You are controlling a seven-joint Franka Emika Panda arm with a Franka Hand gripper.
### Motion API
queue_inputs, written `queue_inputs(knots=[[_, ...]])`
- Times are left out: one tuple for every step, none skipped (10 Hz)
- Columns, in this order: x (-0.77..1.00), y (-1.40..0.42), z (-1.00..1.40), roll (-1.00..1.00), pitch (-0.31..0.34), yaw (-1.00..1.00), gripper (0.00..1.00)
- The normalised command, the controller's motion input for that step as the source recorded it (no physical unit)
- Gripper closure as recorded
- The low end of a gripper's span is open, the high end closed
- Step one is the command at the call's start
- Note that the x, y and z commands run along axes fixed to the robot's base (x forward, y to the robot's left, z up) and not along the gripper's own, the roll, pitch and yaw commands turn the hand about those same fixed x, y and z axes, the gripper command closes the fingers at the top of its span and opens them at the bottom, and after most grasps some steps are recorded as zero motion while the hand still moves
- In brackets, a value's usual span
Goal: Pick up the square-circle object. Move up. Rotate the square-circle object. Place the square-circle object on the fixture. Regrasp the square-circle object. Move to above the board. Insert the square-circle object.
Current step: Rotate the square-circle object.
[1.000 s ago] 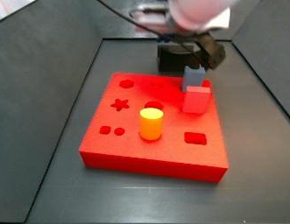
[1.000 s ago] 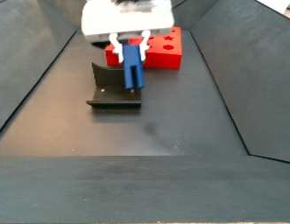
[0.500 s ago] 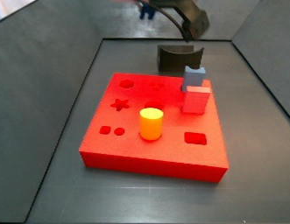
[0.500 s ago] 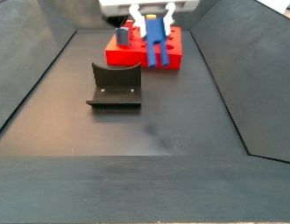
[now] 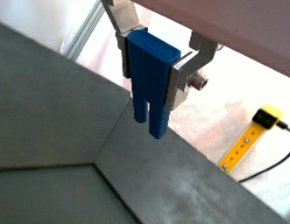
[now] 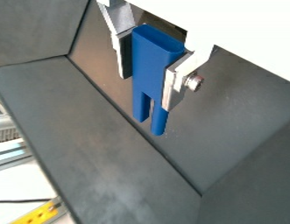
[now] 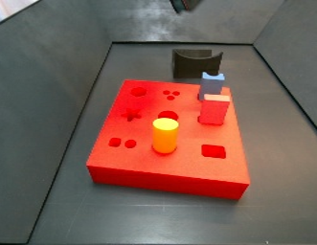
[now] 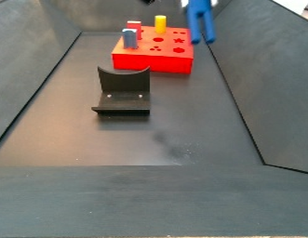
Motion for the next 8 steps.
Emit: queue_inputs(knots=[[-0.10, -0.01, 0.38, -0.07, 0.069, -0.03, 1.00], [0.00, 0.00, 0.00, -0.97, -0.070, -1.00, 1.00], [0.01, 0.03, -0.11, -0.97, -0.064, -1.00, 1.00], [-0.08, 0.07, -0.01, -0.97, -0.020, -1.00, 1.00], [-0.10, 0.06, 0.01, -0.96, 0.010, -1.00, 1.00], [-0.04, 0.03, 0.01, -0.94, 0.084, -1.00, 1.00], [0.01, 0.02, -0.02, -0.93, 0.141, -1.00, 1.00], [0.01, 0.02, 0.00, -0.92, 0.221, -1.00, 1.00]])
